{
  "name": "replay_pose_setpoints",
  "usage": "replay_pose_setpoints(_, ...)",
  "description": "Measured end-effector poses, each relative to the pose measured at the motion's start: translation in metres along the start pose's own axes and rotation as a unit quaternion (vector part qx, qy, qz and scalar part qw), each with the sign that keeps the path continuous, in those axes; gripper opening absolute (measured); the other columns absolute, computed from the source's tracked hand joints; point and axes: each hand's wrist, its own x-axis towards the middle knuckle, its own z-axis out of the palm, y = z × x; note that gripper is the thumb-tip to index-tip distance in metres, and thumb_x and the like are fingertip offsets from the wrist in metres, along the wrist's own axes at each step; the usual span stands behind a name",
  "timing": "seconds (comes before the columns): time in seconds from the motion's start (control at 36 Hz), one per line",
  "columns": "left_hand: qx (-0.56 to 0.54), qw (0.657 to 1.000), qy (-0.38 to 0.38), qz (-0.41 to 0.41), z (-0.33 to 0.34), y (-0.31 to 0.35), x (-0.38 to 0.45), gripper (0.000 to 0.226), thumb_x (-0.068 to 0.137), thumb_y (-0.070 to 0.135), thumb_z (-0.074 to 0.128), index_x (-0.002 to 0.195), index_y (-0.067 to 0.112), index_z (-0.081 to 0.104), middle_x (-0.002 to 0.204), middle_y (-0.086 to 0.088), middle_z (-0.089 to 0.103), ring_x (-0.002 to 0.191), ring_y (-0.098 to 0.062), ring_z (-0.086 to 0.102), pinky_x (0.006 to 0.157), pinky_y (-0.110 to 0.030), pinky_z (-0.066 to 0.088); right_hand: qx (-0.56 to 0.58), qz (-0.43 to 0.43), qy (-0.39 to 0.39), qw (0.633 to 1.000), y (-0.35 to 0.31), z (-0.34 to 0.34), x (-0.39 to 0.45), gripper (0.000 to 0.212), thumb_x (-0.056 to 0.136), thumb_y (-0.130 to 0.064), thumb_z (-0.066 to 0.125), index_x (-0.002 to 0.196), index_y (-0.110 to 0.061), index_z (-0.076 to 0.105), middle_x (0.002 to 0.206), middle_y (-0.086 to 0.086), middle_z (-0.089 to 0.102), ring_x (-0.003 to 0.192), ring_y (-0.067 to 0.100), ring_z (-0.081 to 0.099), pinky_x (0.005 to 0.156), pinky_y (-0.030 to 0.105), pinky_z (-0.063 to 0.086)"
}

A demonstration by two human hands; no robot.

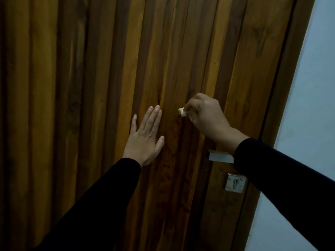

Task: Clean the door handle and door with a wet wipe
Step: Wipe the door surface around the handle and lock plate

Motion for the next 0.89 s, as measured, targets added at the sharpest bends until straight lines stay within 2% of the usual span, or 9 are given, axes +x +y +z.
replay_pose_setpoints(0.19, 0.000, 1.000, 0.009, 0.005, 0.002, -0.001, 0.001, 0.070, 0.094, 0.046, 0.018, 0.148, 0.018, -0.014, 0.156, 0.004, -0.022, 0.143, -0.010, -0.021, 0.114, -0.043, -0.012, -0.020, -0.011, 0.029, 0.999, -0.010, 0.026, -0.006, 0.017, 0.089, -0.003, 0.054, 0.090, -0.002, 0.071, 0.083, 0.013, 0.060, 0.074, 0.024, 0.055, 0.060, 0.039, 0.052)
replay_pose_setpoints(0.28, -0.003, 1.000, 0.011, 0.007, 0.003, -0.001, 0.001, 0.070, 0.093, 0.045, 0.019, 0.149, 0.018, -0.015, 0.155, 0.005, -0.024, 0.143, -0.010, -0.021, 0.114, -0.044, -0.011, -0.032, 0.001, 0.032, 0.999, -0.012, 0.032, -0.010, 0.018, 0.090, -0.005, 0.055, 0.084, -0.001, 0.071, 0.077, 0.011, 0.058, 0.069, 0.022, 0.052, 0.055, 0.033, 0.046)
replay_pose_setpoints(0.36, -0.002, 1.000, 0.008, 0.007, 0.004, -0.002, 0.001, 0.070, 0.094, 0.045, 0.018, 0.149, 0.017, -0.014, 0.155, 0.004, -0.024, 0.143, -0.011, -0.021, 0.115, -0.046, -0.008, -0.040, -0.008, 0.018, 0.999, -0.015, 0.035, -0.014, 0.016, 0.088, -0.003, 0.056, 0.085, 0.000, 0.071, 0.075, 0.010, 0.055, 0.067, 0.017, 0.043, 0.052, 0.025, 0.032)
replay_pose_setpoints(0.44, 0.008, 1.000, 0.004, 0.011, 0.004, -0.003, 0.001, 0.069, 0.094, 0.043, 0.017, 0.149, 0.015, -0.014, 0.156, 0.002, -0.023, 0.144, -0.013, -0.019, 0.115, -0.047, -0.005, -0.062, -0.019, -0.015, 0.998, -0.017, 0.036, -0.017, 0.016, 0.090, -0.004, 0.055, 0.090, -0.002, 0.070, 0.075, 0.004, 0.046, 0.069, 0.013, 0.037, 0.053, 0.023, 0.025)
replay_pose_setpoints(0.56, 0.026, 1.000, -0.007, 0.013, 0.002, -0.003, 0.001, 0.069, 0.095, 0.040, 0.018, 0.148, 0.012, -0.015, 0.156, -0.001, -0.022, 0.144, -0.016, -0.017, 0.115, -0.049, -0.001, -0.065, -0.035, -0.081, 0.994, -0.022, 0.033, -0.021, 0.021, 0.094, -0.009, 0.048, 0.099, -0.007, 0.068, 0.083, -0.001, 0.043, 0.076, 0.011, 0.037, 0.064, 0.023, 0.029)
replay_pose_setpoints(0.67, 0.033, 0.999, -0.028, 0.021, -0.004, -0.005, 0.001, 0.068, 0.096, 0.042, 0.016, 0.149, 0.012, -0.014, 0.157, -0.003, -0.020, 0.144, -0.017, -0.016, 0.115, -0.048, 0.000, -0.069, -0.023, -0.142, 0.987, -0.028, 0.030, -0.023, 0.022, 0.095, -0.012, 0.046, 0.100, -0.007, 0.067, 0.086, -0.001, 0.042, 0.079, 0.011, 0.041, 0.067, 0.022, 0.032)
replay_pose_setpoints(0.75, 0.034, 0.997, -0.050, 0.036, -0.013, -0.010, 0.001, 0.068, 0.096, 0.046, 0.011, 0.149, 0.014, -0.016, 0.156, -0.001, -0.022, 0.144, -0.015, -0.018, 0.115, -0.046, -0.001, -0.063, -0.001, -0.202, 0.977, -0.032, 0.026, -0.020, 0.019, 0.094, -0.013, 0.048, 0.097, -0.007, 0.065, 0.088, 0.000, 0.048, 0.083, 0.014, 0.052, 0.069, 0.023, 0.040)
replay_pose_setpoints(0.83, 0.032, 0.995, -0.083, 0.042, -0.023, -0.012, 0.002, 0.072, 0.095, 0.051, 0.016, 0.146, 0.016, -0.022, 0.153, 0.002, -0.030, 0.141, -0.014, -0.024, 0.116, -0.045, -0.002, -0.062, 0.021, -0.256, 0.965, -0.034, 0.020, -0.015, 0.016, 0.093, -0.013, 0.050, 0.098, -0.008, 0.065, 0.098, 0.006, 0.061, 0.087, 0.015, 0.058, 0.075, 0.026, 0.049)
replay_pose_setpoints(0.89, 0.032, 0.993, -0.103, 0.048, -0.027, -0.012, 0.003, 0.077, 0.094, 0.054, 0.019, 0.144, 0.017, -0.027, 0.149, 0.003, -0.036, 0.139, -0.014, -0.028, 0.116, -0.044, -0.005, -0.056, 0.048, -0.248, 0.966, -0.032, 0.015, -0.012, 0.015, 0.090, -0.013, 0.054, 0.100, -0.010, 0.065, 0.101, 0.005, 0.062, 0.086, 0.012, 0.058, 0.076, 0.026, 0.051)
